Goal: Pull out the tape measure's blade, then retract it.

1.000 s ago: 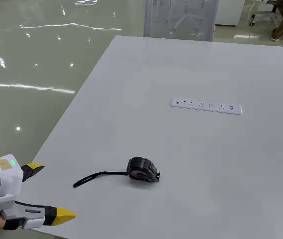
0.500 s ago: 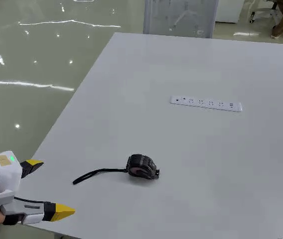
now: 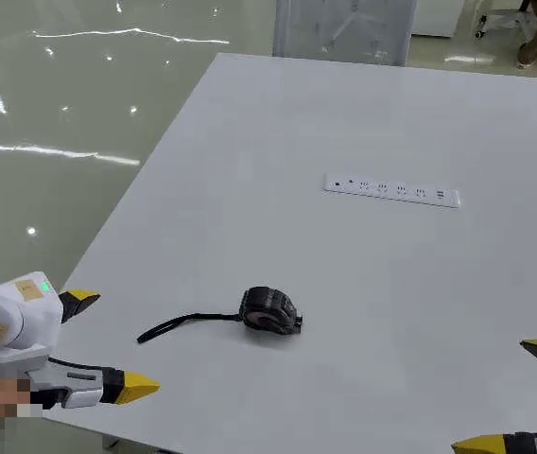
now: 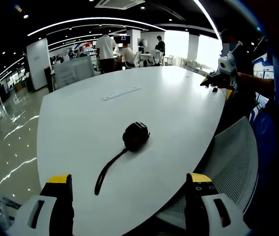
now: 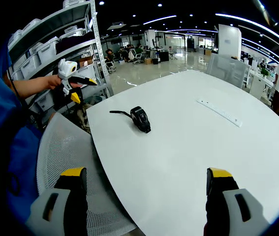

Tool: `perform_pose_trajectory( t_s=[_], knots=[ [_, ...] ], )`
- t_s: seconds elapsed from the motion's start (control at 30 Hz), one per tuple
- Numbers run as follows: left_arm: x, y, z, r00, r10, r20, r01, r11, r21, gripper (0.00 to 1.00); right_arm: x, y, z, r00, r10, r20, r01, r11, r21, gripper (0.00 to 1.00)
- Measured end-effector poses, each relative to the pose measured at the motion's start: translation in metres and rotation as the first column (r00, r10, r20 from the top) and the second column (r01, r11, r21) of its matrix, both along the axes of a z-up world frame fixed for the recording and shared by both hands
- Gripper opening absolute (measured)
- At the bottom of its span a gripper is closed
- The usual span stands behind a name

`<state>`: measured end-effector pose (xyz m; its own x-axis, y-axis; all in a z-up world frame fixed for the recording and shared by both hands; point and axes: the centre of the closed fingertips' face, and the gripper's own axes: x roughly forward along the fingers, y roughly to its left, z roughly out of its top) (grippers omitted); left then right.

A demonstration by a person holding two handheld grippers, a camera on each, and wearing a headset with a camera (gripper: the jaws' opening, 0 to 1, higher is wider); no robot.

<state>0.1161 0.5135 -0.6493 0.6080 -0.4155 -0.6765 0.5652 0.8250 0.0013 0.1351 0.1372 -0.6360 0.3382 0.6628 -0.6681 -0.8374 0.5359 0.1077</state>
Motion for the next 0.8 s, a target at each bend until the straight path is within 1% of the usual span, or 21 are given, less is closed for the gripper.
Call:
perform_pose_trajectory(
  t_s=[0.13, 0.23, 0.4, 0.6, 0.7, 0.8],
  knots=[
    [0.005, -0.003, 0.000, 1.000, -0.007, 0.004, 0.007, 1.000, -0.002, 0.91, 0.001, 0.004, -0.001, 1.000, 0.006, 0.002, -0.006, 1.000, 0.000, 0.98],
    [0.009, -0.006, 0.000, 1.000, -0.013, 0.008, 0.013, 1.000, -0.005, 0.91, 0.003, 0.005, -0.004, 1.000, 0.010, 0.001, -0.010, 1.000, -0.003, 0.97],
    [0.014, -0.012, -0.003, 1.000, -0.023, 0.008, 0.023, 1.000, -0.010, 0.91, 0.006, 0.010, -0.008, 1.000, 0.019, -0.003, -0.020, 1.000, -0.004, 0.97],
    [0.021, -0.017, -0.007, 1.000, -0.031, 0.007, 0.031, 0.999, -0.018, 0.90, 0.008, 0.018, -0.009, 0.999, 0.035, -0.006, -0.035, 0.999, -0.002, 0.96],
    [0.022, -0.022, -0.007, 0.999, -0.038, 0.005, 0.038, 0.999, -0.020, 0.90, 0.011, 0.022, -0.010, 0.999, 0.042, -0.007, -0.042, 0.999, -0.001, 0.96],
    [0.026, -0.024, -0.009, 0.999, -0.043, 0.005, 0.043, 0.999, -0.019, 0.90, 0.013, 0.027, -0.011, 0.999, 0.050, -0.008, -0.050, 0.999, 0.001, 0.95]
  ],
)
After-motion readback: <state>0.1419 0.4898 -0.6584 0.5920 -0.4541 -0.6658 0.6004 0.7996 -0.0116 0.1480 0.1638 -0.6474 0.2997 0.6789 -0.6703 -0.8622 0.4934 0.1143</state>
